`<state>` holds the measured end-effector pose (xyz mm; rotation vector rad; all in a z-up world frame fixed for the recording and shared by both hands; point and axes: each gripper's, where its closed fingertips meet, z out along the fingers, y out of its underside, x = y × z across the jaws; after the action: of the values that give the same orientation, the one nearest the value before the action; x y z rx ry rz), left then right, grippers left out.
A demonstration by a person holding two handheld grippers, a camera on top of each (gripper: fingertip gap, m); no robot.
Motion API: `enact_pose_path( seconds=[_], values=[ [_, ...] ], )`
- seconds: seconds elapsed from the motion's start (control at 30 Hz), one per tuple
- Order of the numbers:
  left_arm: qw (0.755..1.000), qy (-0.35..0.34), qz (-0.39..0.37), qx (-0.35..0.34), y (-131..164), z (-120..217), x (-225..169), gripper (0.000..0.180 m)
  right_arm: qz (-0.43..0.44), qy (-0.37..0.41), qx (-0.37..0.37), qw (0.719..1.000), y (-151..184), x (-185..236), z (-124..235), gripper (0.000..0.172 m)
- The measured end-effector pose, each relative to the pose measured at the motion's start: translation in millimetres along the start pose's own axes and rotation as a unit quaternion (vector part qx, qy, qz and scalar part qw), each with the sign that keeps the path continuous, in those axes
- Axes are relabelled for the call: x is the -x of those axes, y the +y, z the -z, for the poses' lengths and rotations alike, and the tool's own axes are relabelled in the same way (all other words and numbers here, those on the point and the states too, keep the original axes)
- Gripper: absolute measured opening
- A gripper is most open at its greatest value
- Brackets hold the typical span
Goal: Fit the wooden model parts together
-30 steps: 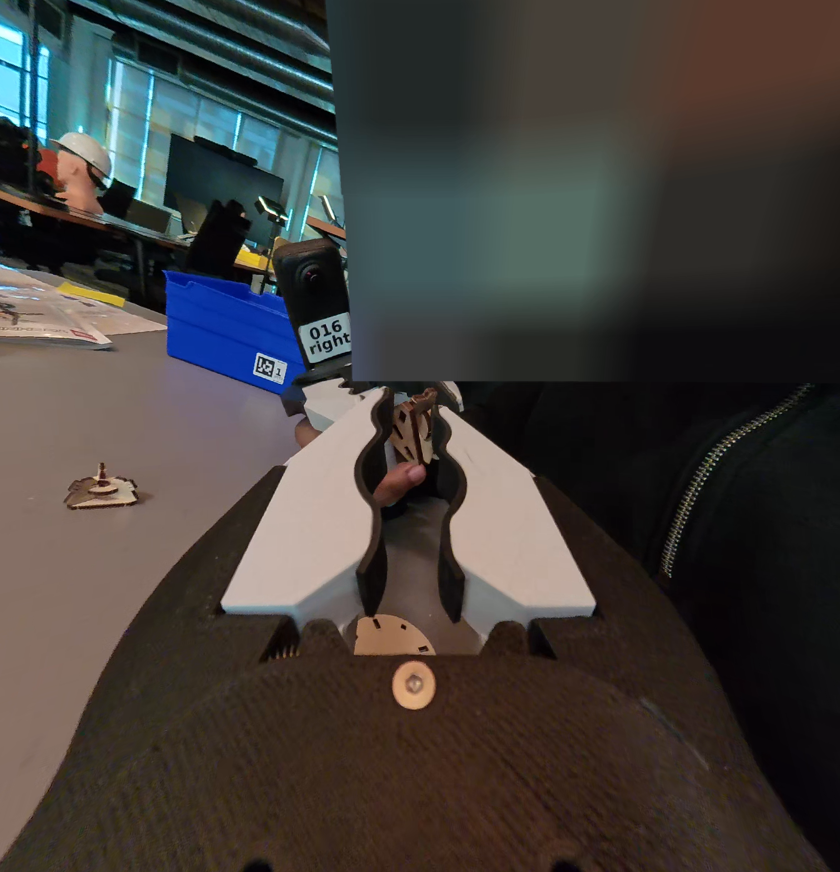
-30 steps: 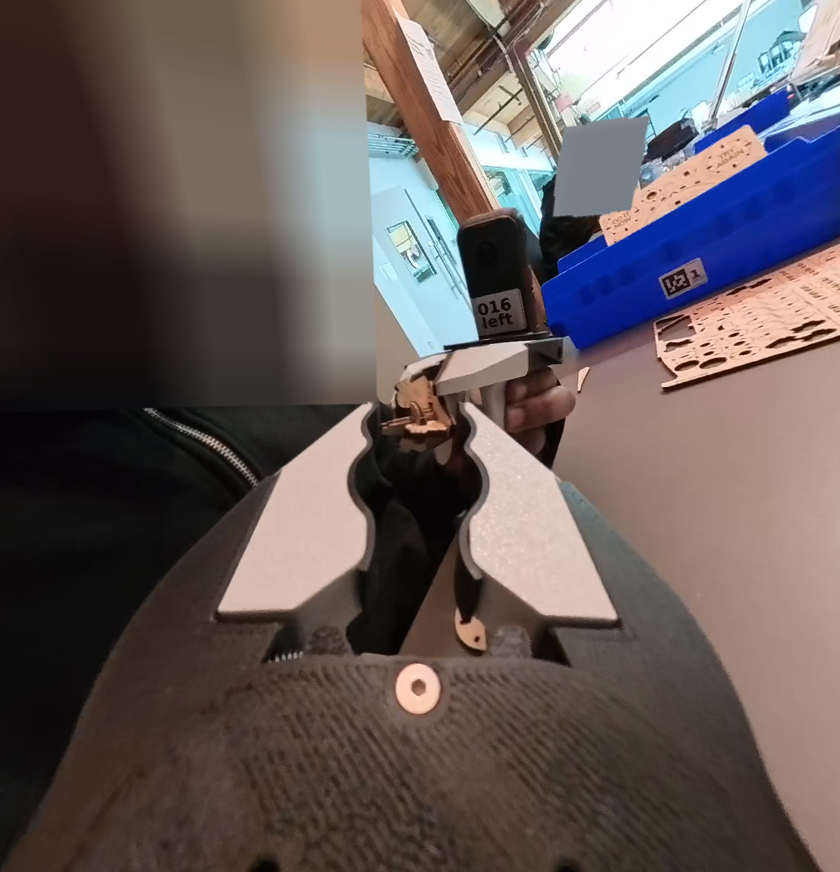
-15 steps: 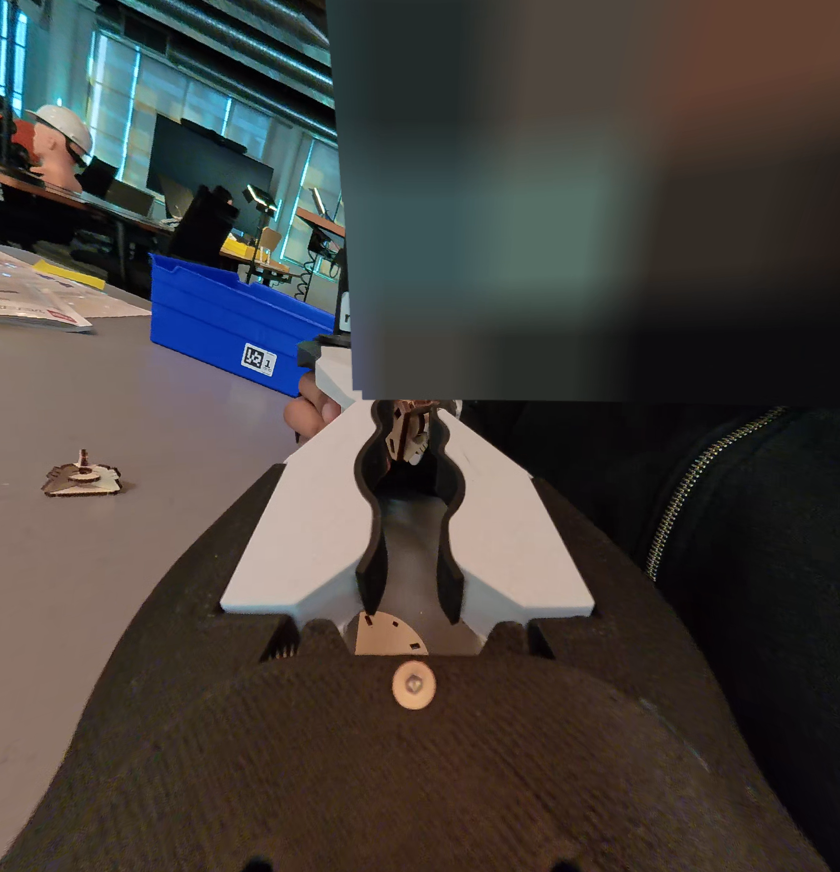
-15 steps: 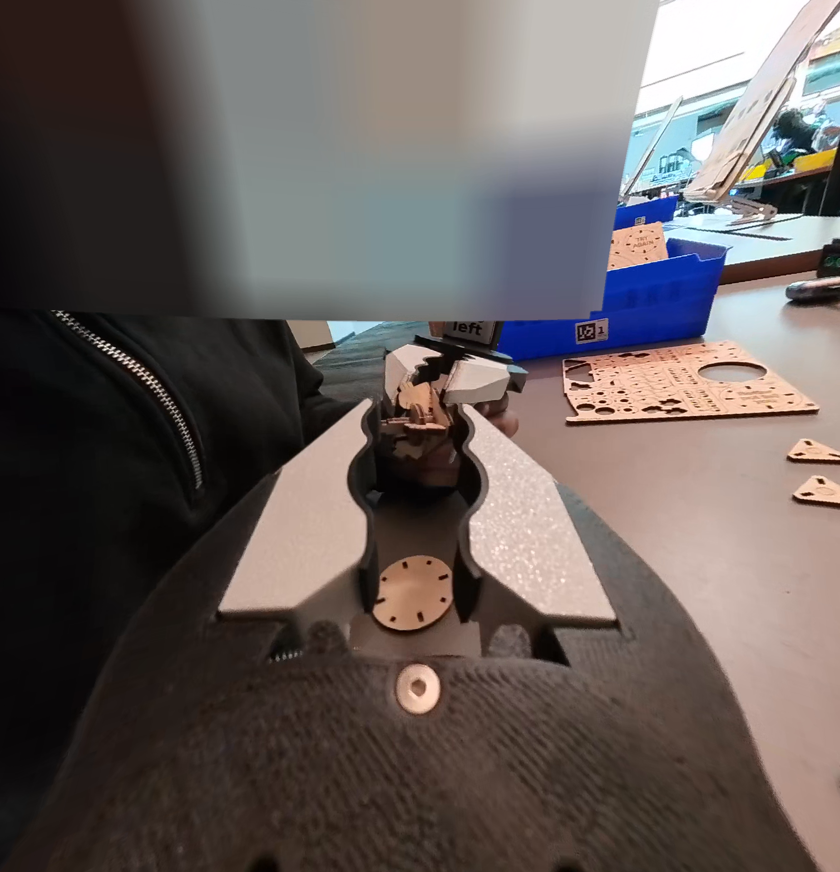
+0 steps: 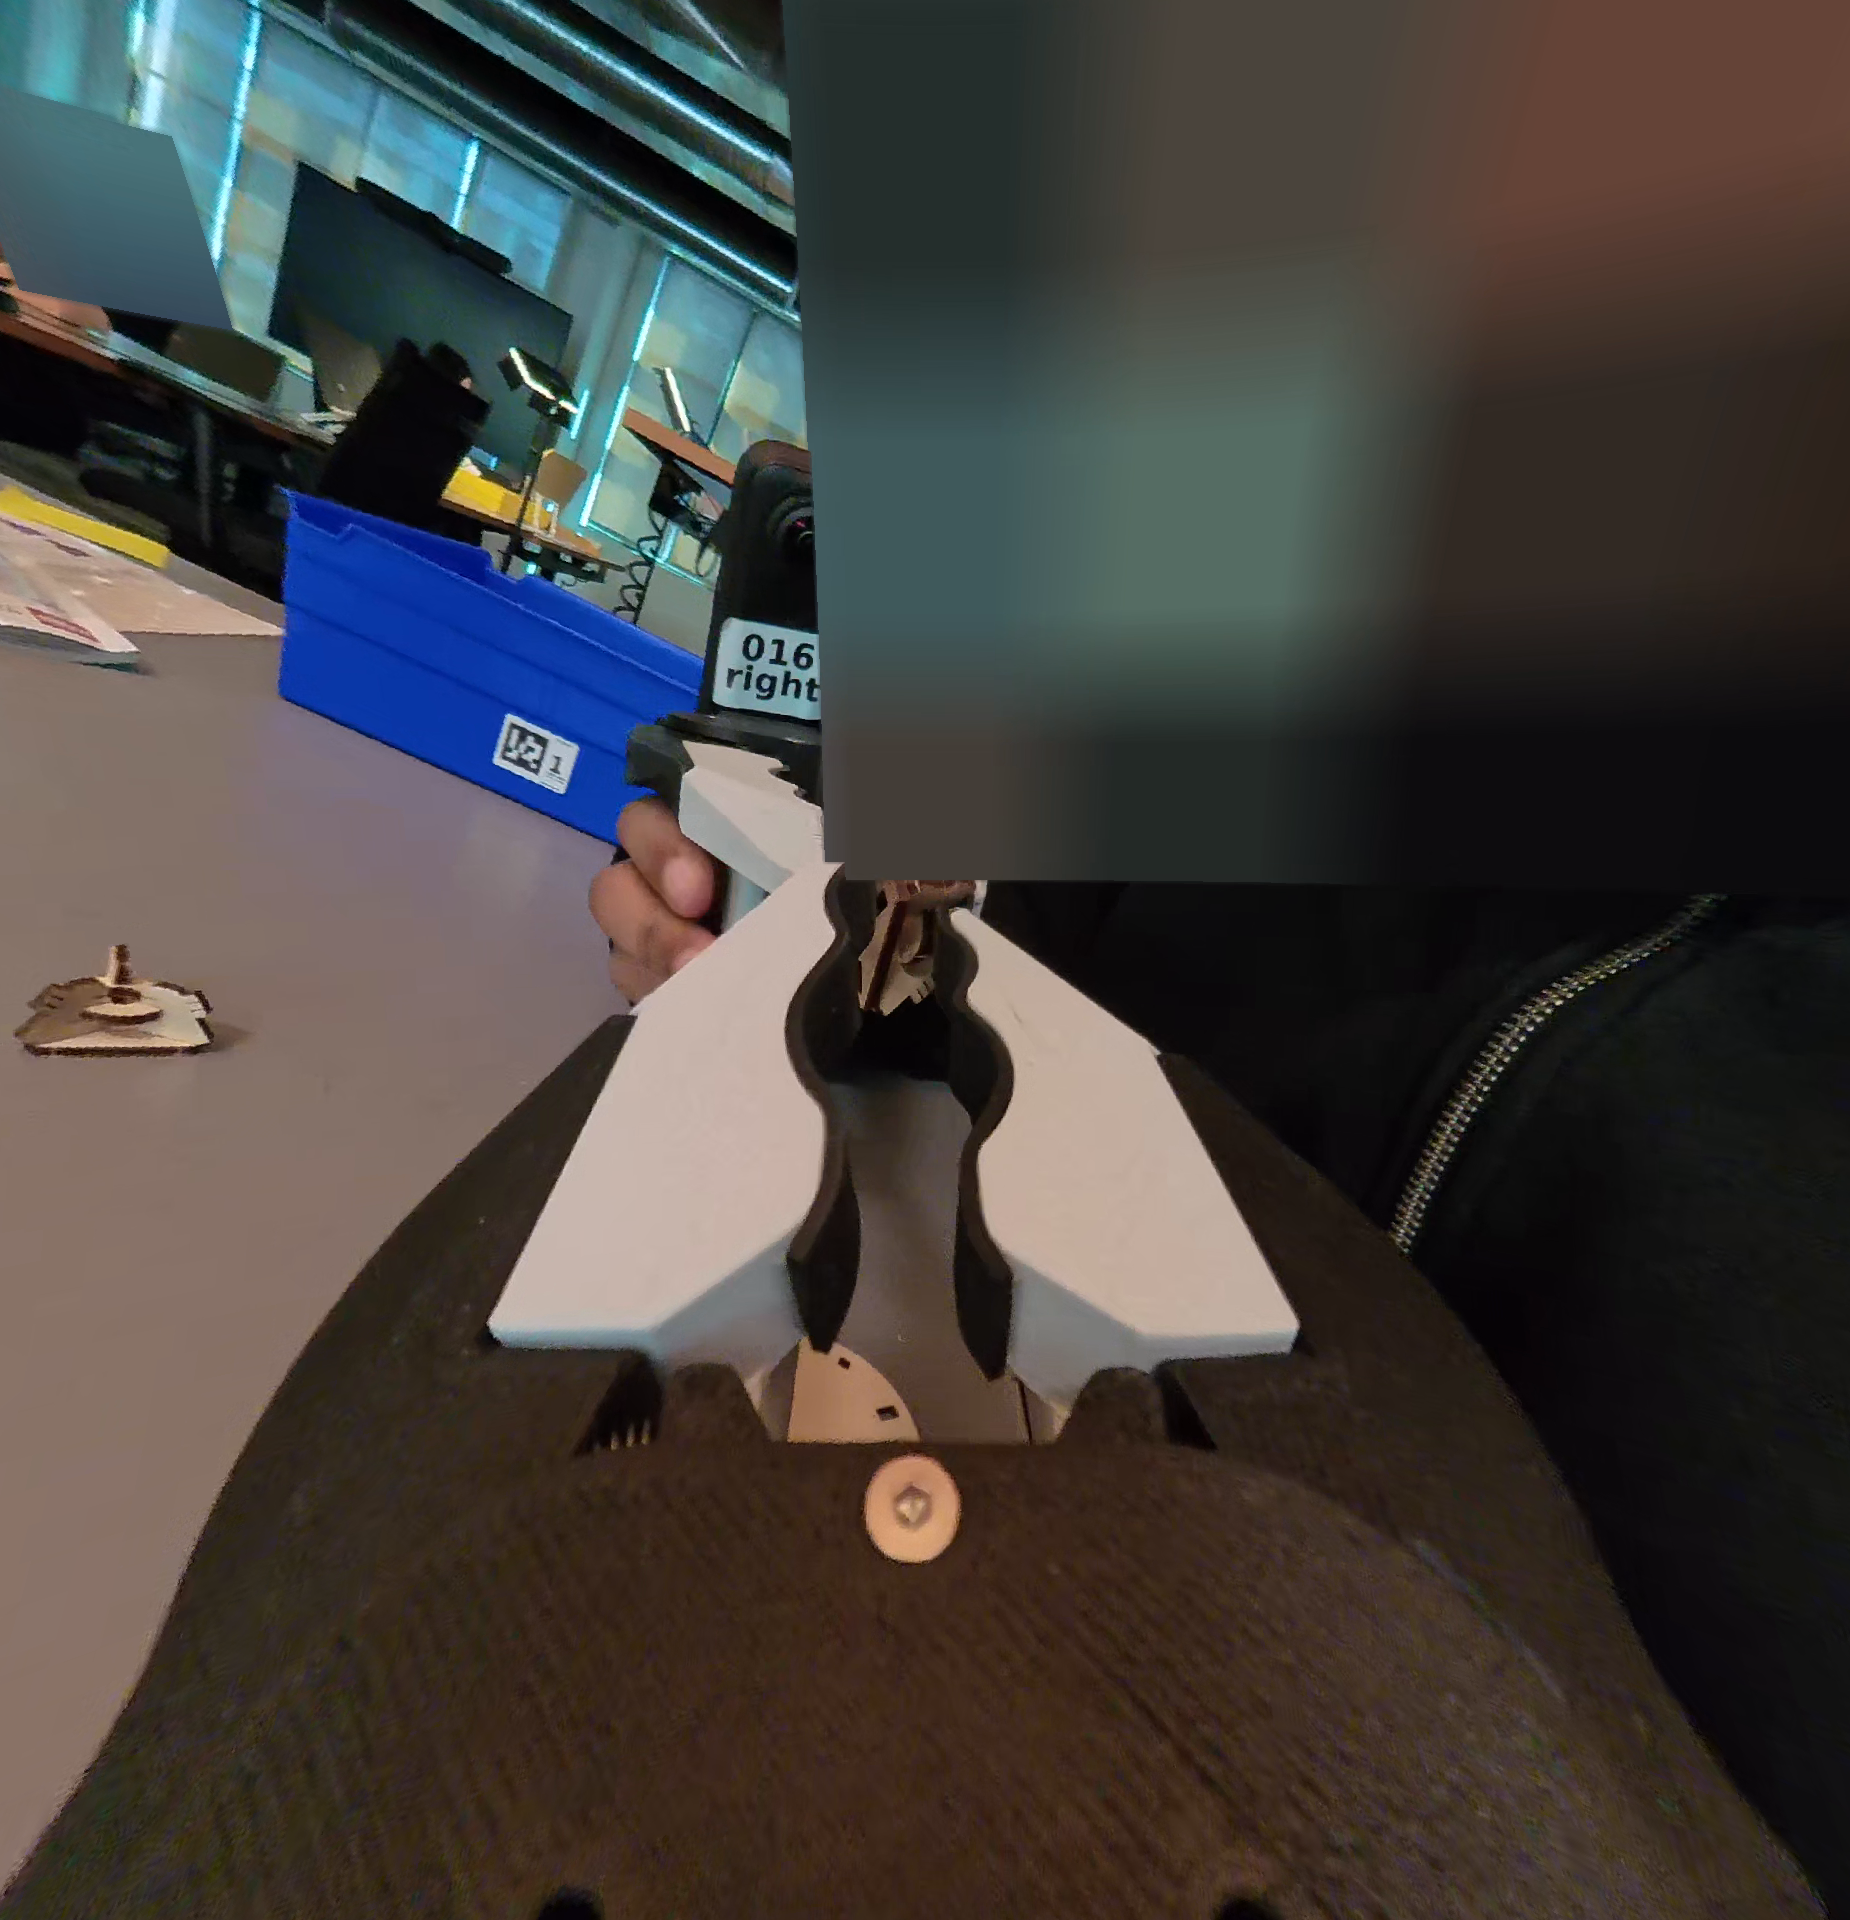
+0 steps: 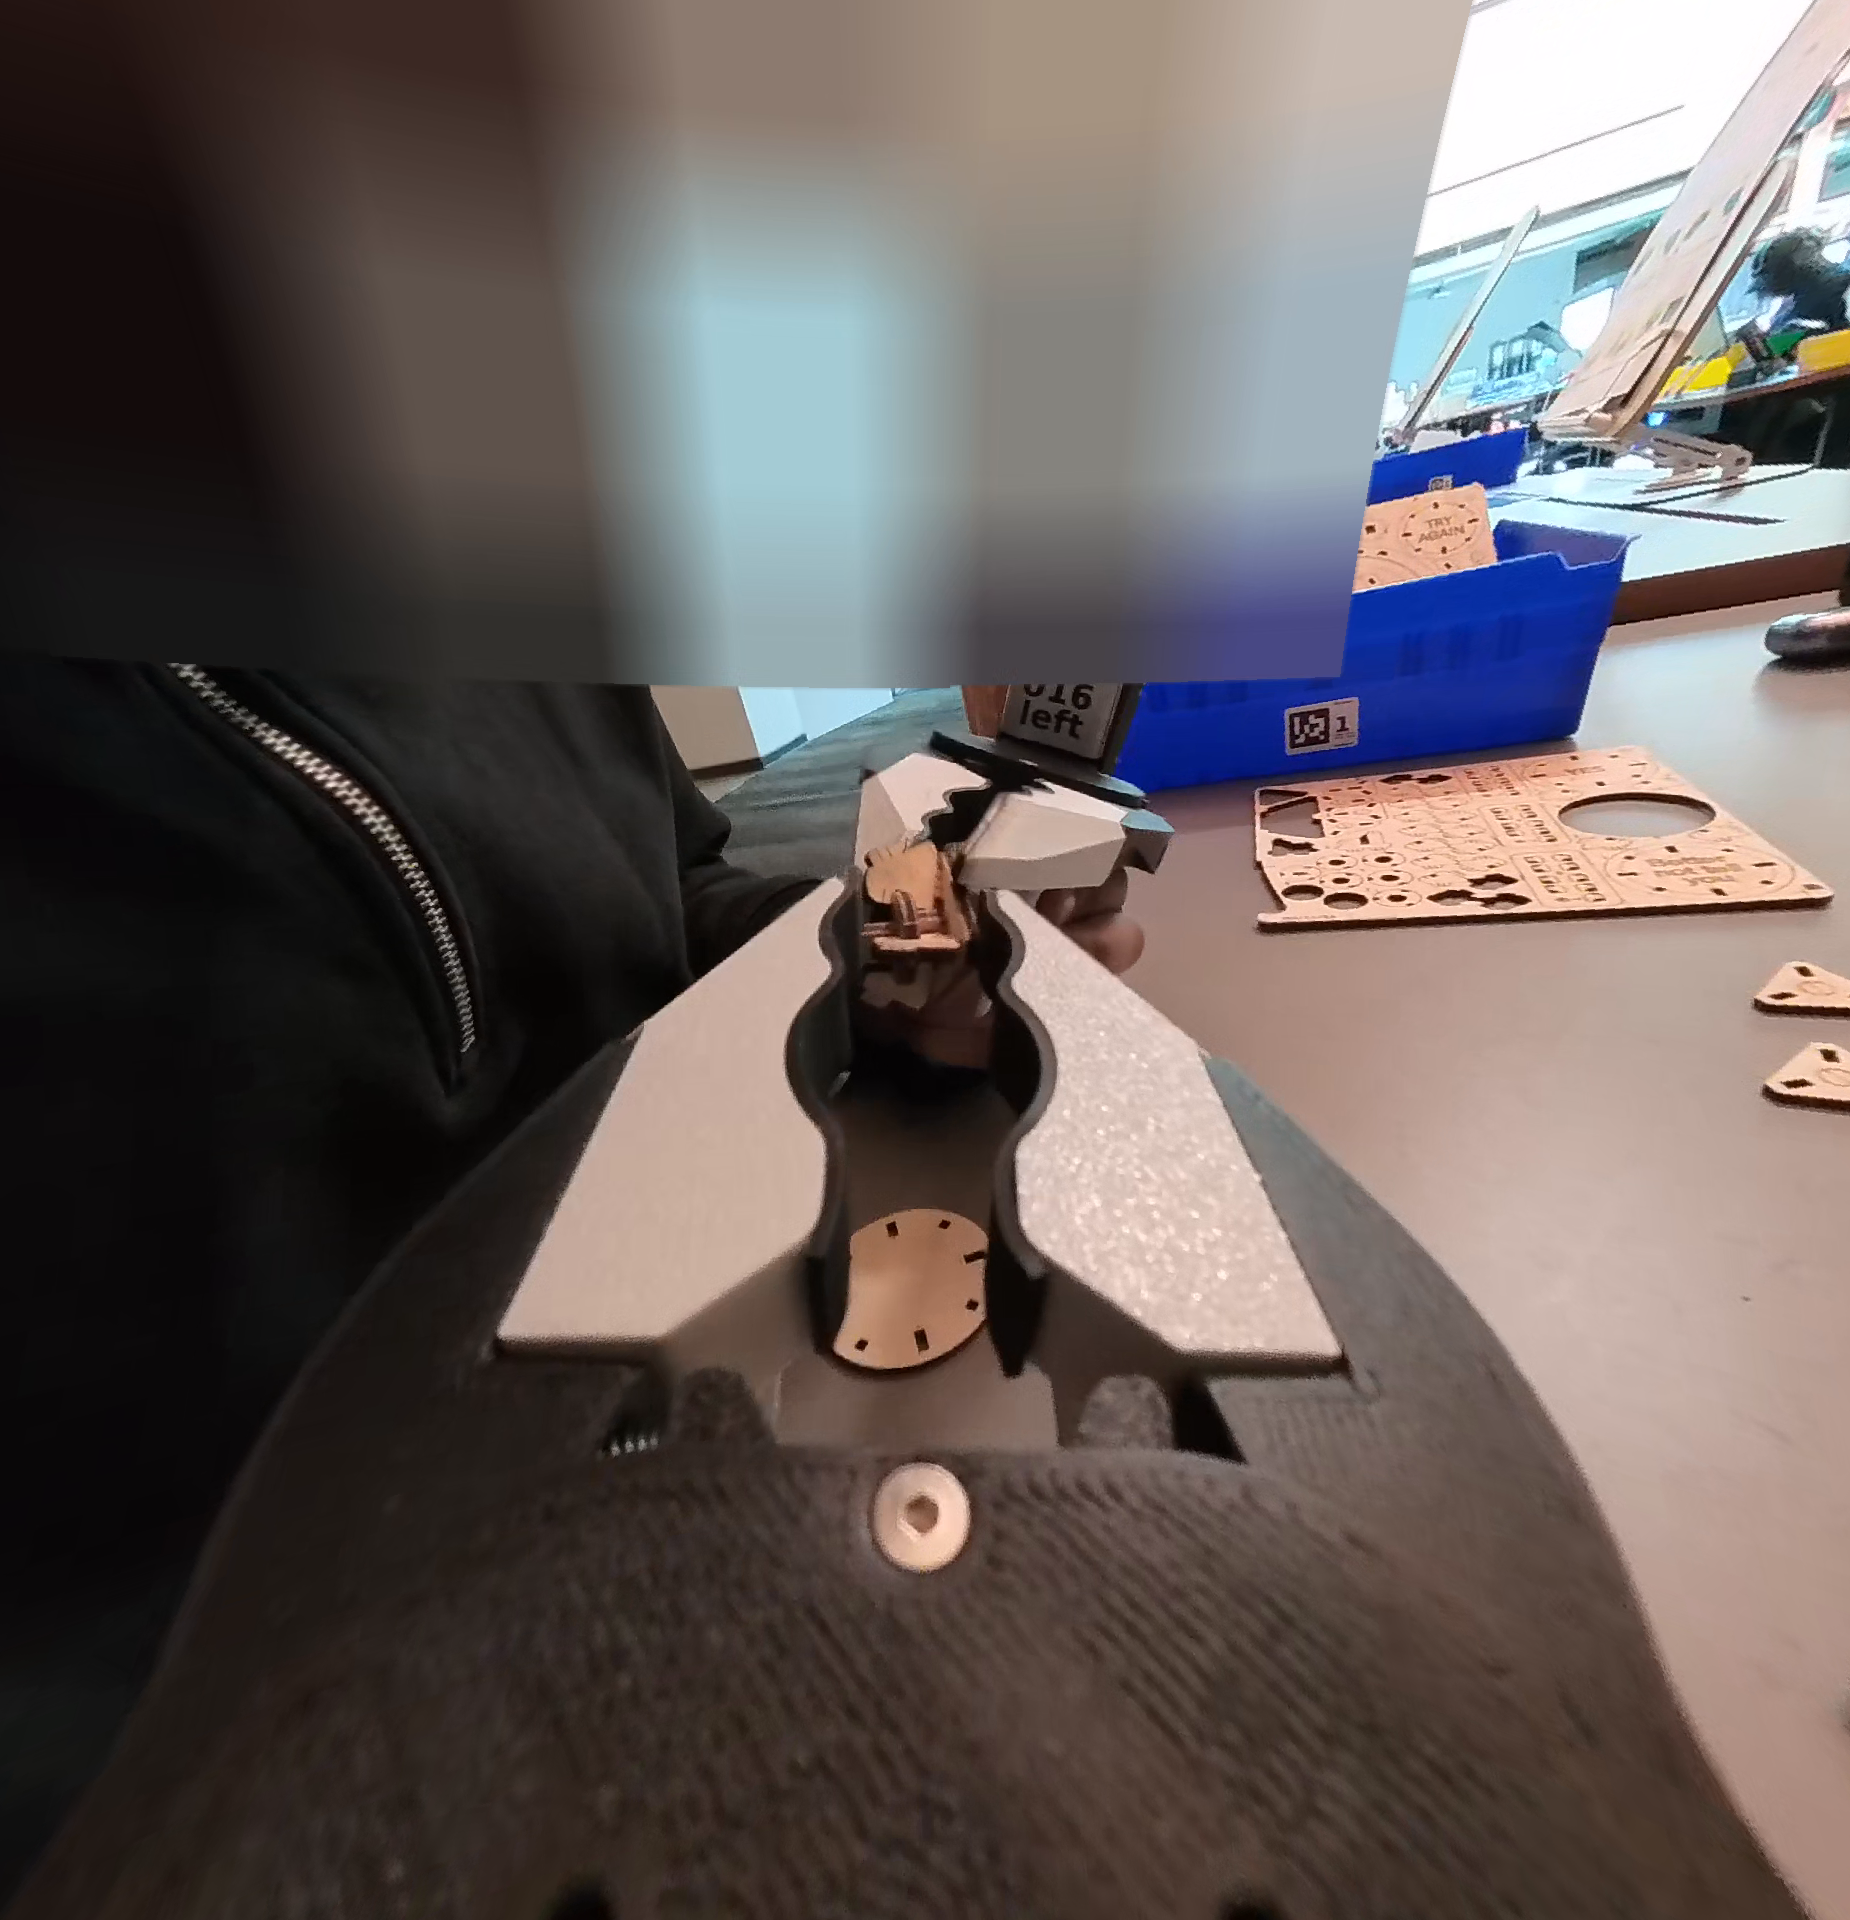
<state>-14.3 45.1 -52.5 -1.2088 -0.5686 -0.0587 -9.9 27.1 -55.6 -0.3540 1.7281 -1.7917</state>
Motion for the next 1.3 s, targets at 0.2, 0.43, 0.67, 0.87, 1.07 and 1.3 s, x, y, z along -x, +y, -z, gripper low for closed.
enact_pose_path(
  seconds=[0.2,0.43,0.67,0.87,1.07,1.3],
  values=[
    [1.000,0.014,0.009,0.002,1,-2,-3,0.008,-0.007,-0.003,0.007,1.000,1,4,1,0.021],
    [0.994,0.076,0.064,-0.044,-12,5,-13,0.010,-0.077,-0.092,-0.024,0.992,-6,25,4,0.043],
    [0.997,0.055,0.041,-0.022,-5,0,-10,0.011,-0.057,-0.051,-0.012,0.997,-3,19,-6,0.039],
    [0.999,0.040,0.024,-0.008,-1,-2,-9,0.010,-0.056,-0.050,-0.005,0.997,1,17,-4,0.028],
    [1.000,0.028,0.013,-0.008,-1,-2,-6,0.010,-0.015,-0.037,0.007,0.999,2,14,-3,0.027],
    [1.000,-0.022,-0.001,-0.008,-1,1,7,0.013,0.093,0.045,0.048,0.994,8,-1,1,0.027]
  ],
)
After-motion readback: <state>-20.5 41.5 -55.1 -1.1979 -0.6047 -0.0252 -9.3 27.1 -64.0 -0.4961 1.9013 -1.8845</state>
